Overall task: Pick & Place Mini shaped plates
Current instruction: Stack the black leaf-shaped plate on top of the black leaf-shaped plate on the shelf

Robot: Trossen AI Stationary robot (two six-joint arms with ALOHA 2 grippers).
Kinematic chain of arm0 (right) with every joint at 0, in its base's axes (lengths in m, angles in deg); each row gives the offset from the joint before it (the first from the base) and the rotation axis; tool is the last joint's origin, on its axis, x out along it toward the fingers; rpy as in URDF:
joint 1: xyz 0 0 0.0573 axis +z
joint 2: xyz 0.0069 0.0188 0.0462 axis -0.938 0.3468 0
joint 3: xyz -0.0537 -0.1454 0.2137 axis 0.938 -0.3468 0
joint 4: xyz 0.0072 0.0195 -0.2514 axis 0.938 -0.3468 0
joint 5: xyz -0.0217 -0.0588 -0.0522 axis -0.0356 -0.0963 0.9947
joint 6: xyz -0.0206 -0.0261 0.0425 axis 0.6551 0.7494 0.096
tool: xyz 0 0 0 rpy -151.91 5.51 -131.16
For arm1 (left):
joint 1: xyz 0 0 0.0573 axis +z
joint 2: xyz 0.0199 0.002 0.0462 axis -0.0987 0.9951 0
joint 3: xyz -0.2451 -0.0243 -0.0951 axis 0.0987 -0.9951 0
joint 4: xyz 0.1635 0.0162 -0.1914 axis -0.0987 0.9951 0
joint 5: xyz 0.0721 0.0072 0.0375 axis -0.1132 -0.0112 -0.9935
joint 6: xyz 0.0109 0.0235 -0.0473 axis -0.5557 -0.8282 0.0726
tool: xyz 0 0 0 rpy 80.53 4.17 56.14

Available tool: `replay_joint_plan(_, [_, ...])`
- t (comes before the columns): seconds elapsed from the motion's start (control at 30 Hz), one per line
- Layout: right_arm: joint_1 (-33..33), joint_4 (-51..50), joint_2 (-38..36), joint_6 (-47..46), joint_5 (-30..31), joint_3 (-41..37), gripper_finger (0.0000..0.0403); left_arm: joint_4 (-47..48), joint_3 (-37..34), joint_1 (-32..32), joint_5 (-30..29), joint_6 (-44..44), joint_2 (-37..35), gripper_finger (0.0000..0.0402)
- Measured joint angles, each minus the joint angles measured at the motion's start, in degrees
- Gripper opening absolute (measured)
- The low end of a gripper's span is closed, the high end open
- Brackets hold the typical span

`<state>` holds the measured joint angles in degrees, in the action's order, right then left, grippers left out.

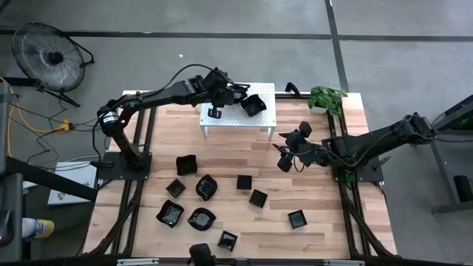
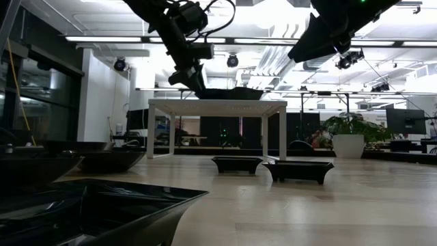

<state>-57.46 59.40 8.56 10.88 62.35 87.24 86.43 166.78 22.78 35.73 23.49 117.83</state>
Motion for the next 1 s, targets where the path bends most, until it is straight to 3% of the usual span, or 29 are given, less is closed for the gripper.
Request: replay_joint_plan(1.0, [0.0,-1.3,0.0,-1.5,0.0,0.0,0.0209,1.2,0.0,0.0,1.9,1.3,0.0,0.0115])
